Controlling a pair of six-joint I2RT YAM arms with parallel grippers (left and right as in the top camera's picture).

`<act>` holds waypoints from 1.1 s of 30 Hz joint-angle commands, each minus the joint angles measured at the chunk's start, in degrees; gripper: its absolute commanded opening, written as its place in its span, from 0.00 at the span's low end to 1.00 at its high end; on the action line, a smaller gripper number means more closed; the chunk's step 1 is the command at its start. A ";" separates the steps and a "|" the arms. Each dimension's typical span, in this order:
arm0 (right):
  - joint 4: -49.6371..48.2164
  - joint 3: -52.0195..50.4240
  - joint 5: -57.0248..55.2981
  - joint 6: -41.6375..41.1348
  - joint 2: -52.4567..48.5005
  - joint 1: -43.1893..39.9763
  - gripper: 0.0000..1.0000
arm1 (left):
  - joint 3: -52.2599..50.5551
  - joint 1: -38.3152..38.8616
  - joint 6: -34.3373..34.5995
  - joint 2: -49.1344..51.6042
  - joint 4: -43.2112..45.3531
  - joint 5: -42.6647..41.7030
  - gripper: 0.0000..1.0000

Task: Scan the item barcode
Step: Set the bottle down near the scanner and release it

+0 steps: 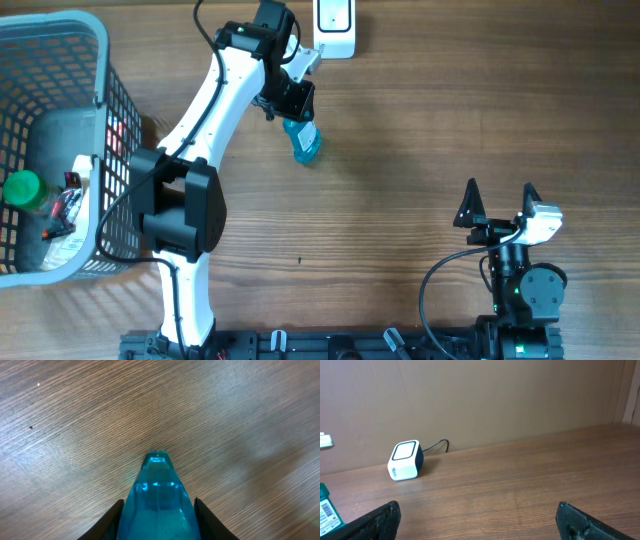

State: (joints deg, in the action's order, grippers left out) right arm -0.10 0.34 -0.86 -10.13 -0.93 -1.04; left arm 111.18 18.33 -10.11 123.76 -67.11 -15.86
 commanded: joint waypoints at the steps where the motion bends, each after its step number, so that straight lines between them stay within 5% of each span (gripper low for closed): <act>1: -0.24 -0.04 0.94 1.03 0.50 0.22 1.00 | 0.42 -0.07 -6.27 -0.33 0.07 3.10 0.35; 8: -0.24 -0.04 0.94 1.03 0.50 0.22 1.00 | 0.42 -0.07 -7.91 -0.33 4.46 12.48 0.36; 26: -0.24 -0.04 0.94 1.03 0.50 0.22 1.00 | 0.42 -0.07 -17.53 -0.33 5.18 12.72 0.38; 33: -0.24 -0.04 0.94 1.05 0.50 0.22 1.00 | 0.42 -0.11 -18.21 -0.33 5.22 14.32 0.61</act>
State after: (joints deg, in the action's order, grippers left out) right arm -0.10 0.34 -0.86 -10.13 -0.93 -1.04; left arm 111.18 18.33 -27.00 123.76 -61.89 -2.92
